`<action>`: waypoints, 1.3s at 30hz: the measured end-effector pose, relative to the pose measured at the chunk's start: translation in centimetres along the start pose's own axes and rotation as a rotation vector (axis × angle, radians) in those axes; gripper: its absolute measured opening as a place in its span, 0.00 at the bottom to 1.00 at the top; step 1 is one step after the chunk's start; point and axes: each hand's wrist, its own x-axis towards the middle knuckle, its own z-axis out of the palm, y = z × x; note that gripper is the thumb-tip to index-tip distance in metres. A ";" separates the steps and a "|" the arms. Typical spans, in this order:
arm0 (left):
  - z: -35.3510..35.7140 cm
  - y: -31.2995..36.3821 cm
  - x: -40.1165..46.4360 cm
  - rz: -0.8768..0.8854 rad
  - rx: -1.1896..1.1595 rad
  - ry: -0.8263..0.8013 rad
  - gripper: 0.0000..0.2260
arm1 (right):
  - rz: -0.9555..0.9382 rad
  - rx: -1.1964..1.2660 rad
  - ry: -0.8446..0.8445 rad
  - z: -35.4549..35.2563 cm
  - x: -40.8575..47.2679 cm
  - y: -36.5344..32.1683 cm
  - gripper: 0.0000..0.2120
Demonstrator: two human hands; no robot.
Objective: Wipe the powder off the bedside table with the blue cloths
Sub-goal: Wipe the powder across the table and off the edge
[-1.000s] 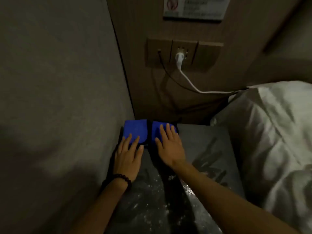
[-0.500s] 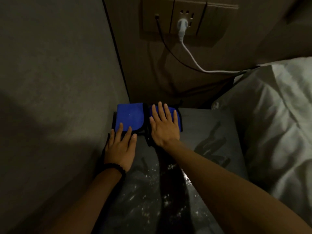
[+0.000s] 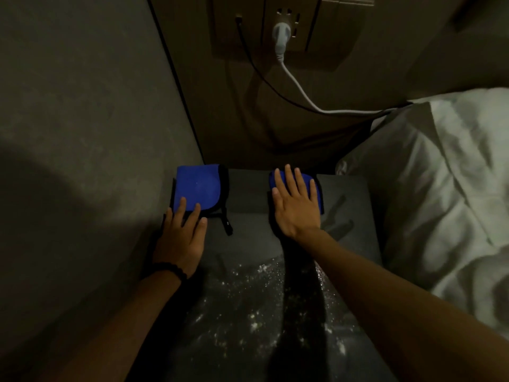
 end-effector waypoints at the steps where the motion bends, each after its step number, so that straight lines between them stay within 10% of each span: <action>1: -0.1 -0.1 0.1 -0.007 0.007 -0.002 0.23 | 0.003 0.005 0.001 -0.1 -0.1 0.7 0.27; 11: 0.1 -1.0 0.9 0.172 0.371 -0.011 0.19 | 0.078 0.022 -0.017 -1.8 -1.3 6.4 0.29; 17: -0.3 -0.2 0.4 0.053 0.031 0.009 0.24 | 0.113 0.016 -0.021 -2.4 -1.8 8.5 0.30; 39: -0.6 2.2 1.2 -0.089 0.096 0.076 0.19 | 0.203 0.012 0.015 -1.4 -5.6 10.4 0.30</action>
